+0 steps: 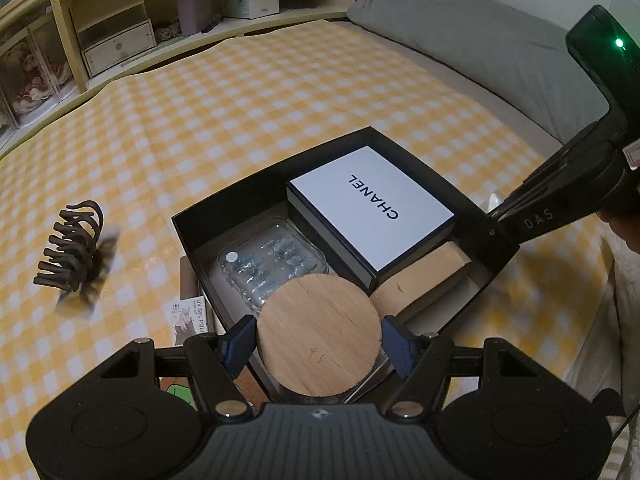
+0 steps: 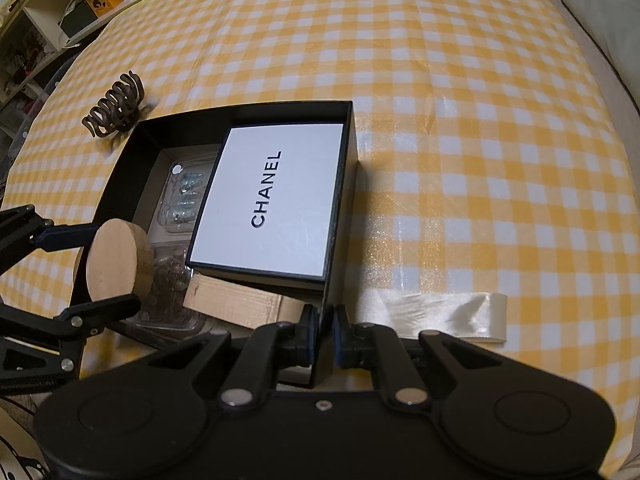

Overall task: Organize rigid objects
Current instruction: 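Lower the wooden disc into the black box onto the pink-item case, open left gripper, then grasp the UV gel polish bottle by its label with the left gripper, then lower the polish bottle into the black box beside the cases, open left gripper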

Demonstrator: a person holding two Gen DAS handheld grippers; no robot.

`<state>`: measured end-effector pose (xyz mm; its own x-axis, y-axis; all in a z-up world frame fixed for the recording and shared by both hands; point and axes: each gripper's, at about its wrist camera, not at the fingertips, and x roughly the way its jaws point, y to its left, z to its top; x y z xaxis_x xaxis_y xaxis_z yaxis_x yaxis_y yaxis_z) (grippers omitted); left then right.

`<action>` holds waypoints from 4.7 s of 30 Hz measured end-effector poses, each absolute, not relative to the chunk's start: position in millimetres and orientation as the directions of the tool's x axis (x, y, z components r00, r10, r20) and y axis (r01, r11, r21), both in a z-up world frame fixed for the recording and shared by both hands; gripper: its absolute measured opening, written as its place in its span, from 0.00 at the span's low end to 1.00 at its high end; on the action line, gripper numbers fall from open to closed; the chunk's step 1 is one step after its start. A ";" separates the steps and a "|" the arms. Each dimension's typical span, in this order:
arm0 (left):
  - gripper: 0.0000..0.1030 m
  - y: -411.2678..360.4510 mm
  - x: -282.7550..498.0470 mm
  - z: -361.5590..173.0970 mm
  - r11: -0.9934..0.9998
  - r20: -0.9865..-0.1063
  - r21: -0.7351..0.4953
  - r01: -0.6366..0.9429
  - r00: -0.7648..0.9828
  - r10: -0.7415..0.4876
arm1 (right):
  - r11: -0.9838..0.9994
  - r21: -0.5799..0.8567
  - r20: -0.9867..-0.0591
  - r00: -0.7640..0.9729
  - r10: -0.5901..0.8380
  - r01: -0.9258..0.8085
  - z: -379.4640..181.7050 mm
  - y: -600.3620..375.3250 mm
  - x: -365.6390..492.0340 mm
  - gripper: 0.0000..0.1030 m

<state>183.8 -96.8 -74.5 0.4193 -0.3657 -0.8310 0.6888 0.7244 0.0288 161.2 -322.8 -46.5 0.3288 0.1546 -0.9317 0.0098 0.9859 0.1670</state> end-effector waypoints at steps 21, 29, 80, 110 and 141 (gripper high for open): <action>0.76 -96.9 183.9 -71.7 0.721 -0.832 -0.010 0.693 0.394 -0.390 | 0.986 0.166 -0.932 0.330 0.154 0.010 -46.9 -320.7 161.1 0.09; 0.84 -87.9 180.8 -45.1 0.730 -0.749 -0.044 0.682 0.461 -0.475 | 0.986 0.167 -0.931 0.330 0.154 0.011 -47.2 -319.9 161.3 0.09; 0.33 0.1 275.0 -111.9 0.867 -0.893 0.060 0.495 0.414 -0.175 | 0.984 0.178 -0.931 0.328 0.160 0.024 -48.9 -319.6 161.9 0.10; 0.31 -70.6 230.5 -36.2 0.884 -0.738 -0.070 0.463 0.572 -0.358 | 0.984 0.179 -0.931 0.328 0.162 0.023 -49.2 -320.9 162.6 0.09; 0.51 -102.2 231.7 -78.9 0.839 -0.821 -0.019 0.544 0.470 -0.324 | 0.984 0.178 -0.932 0.326 0.160 0.026 -49.7 -318.5 163.1 0.10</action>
<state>231.7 -102.2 -78.9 0.4704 -0.3241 -0.8208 0.5441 0.8388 -0.0194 163.1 -318.5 -49.7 0.3263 0.1597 -0.9317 0.0262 0.9837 0.1778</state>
